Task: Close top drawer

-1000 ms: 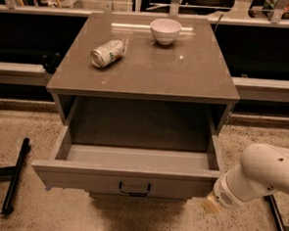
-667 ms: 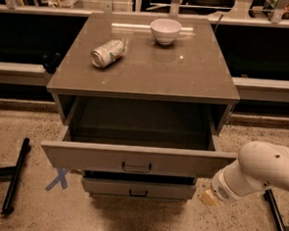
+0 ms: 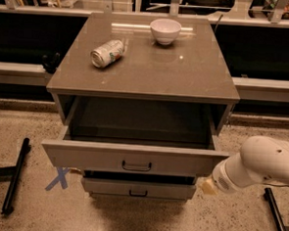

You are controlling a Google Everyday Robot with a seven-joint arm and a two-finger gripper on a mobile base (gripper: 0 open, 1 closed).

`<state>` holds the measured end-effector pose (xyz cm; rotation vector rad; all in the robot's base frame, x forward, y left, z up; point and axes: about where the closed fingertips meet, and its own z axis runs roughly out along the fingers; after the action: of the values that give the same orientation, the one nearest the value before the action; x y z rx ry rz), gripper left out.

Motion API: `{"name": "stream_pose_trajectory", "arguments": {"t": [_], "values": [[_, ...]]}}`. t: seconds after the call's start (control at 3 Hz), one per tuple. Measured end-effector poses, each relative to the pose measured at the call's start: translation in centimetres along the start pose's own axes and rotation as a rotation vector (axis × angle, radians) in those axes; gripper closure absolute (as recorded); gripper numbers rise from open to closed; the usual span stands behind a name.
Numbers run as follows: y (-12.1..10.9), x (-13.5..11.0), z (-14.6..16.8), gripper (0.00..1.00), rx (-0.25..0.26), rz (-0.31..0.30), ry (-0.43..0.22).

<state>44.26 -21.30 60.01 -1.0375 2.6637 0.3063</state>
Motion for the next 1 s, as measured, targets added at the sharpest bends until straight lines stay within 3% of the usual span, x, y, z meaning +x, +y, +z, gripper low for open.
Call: {"name": "stream_pose_trajectory", "arguments": {"t": [0.33,0.67,1.0], "values": [[-3.7,-4.1,-1.0,1.0,0.078,0.011,-0.091],[-4.2,-4.7,-1.1,1.0,0.089,0.014,-0.104],[-6.2,-8.1,-1.5,1.0,0.118,0.021,-0.164]]}}
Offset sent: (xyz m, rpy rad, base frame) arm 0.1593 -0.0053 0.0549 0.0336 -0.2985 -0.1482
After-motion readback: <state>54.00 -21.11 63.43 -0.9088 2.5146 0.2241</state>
